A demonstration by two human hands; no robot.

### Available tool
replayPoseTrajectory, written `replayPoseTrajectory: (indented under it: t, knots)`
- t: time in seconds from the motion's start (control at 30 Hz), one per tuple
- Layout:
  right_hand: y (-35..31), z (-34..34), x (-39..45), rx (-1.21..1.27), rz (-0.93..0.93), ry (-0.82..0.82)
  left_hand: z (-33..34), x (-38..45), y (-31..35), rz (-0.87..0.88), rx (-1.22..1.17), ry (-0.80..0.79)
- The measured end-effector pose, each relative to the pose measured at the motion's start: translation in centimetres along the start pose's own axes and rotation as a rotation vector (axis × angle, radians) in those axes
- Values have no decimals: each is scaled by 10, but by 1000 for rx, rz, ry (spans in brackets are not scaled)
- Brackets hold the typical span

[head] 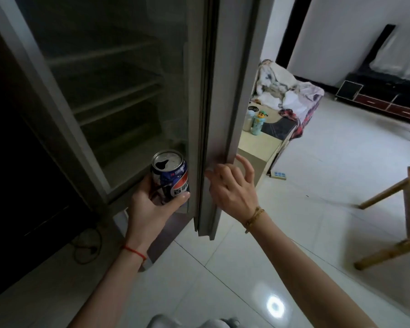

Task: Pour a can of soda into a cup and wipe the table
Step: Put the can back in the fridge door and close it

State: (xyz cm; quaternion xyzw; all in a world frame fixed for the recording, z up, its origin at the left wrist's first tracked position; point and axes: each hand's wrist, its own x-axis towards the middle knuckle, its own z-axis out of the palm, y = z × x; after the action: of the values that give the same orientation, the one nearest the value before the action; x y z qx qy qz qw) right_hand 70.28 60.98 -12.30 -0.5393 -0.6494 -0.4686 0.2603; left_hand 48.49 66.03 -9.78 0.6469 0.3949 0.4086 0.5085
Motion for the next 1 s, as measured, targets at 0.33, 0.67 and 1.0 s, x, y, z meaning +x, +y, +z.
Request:
replayPoseTrajectory:
  t: [0.33, 0.67, 1.0]
  knots:
    - [85, -48, -26, 206, 448, -54, 106, -7, 39, 14, -67, -74]
    - [187, -68, -34, 417, 729, -97, 204, -8, 72, 54, -133, -72]
    - [263, -55, -34, 604, 1052, -230, 273, 15, 83, 81, -101, -68]
